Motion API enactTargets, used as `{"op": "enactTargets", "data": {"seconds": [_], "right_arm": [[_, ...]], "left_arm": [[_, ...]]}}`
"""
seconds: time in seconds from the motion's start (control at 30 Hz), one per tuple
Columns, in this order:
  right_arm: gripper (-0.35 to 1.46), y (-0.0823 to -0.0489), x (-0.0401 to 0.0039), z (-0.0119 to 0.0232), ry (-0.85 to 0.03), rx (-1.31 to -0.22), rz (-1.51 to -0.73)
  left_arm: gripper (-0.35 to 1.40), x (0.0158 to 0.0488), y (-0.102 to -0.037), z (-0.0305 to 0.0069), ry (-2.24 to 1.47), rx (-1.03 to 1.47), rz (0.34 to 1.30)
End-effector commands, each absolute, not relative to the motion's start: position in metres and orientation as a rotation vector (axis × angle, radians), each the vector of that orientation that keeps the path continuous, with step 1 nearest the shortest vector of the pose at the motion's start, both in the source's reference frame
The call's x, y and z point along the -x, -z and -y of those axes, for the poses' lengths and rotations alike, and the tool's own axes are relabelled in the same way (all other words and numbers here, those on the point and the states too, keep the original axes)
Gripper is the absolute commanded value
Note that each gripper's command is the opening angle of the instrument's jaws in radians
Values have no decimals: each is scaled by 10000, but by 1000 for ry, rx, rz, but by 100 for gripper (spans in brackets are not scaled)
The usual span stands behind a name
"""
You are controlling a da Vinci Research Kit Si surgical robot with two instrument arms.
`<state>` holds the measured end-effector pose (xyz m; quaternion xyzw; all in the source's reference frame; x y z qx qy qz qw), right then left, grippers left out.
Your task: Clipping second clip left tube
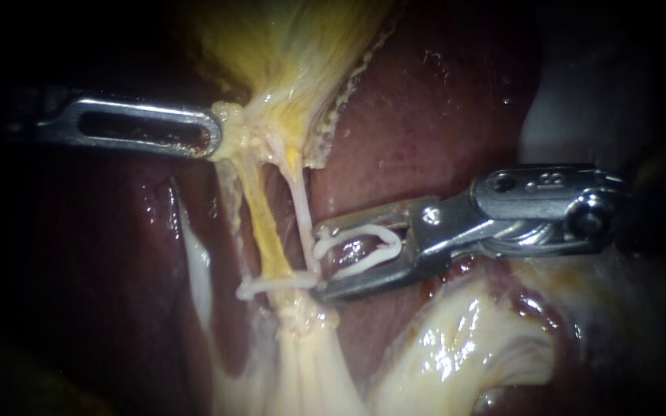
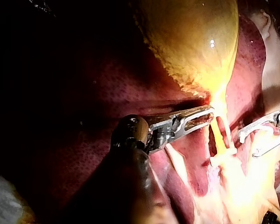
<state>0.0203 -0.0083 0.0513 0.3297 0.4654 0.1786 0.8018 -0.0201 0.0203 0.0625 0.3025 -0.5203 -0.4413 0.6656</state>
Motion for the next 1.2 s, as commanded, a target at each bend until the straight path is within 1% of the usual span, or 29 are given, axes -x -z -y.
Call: {"op": "enactTargets", "data": {"seconds": [0.03, 0.53, 1.2], "right_arm": [[37, -514, -204, 83, -383, -706, -998], [39, -529, -217, 92, -410, -708, -988], [40, -572, -218, 98, -428, -696, -980]], "left_arm": [[-35, 201, -625, -203, 996, -683, 1175], [-35, 201, -625, -202, 996, -682, 1175], [-35, 201, -625, -202, 996, -682, 1175]]}}
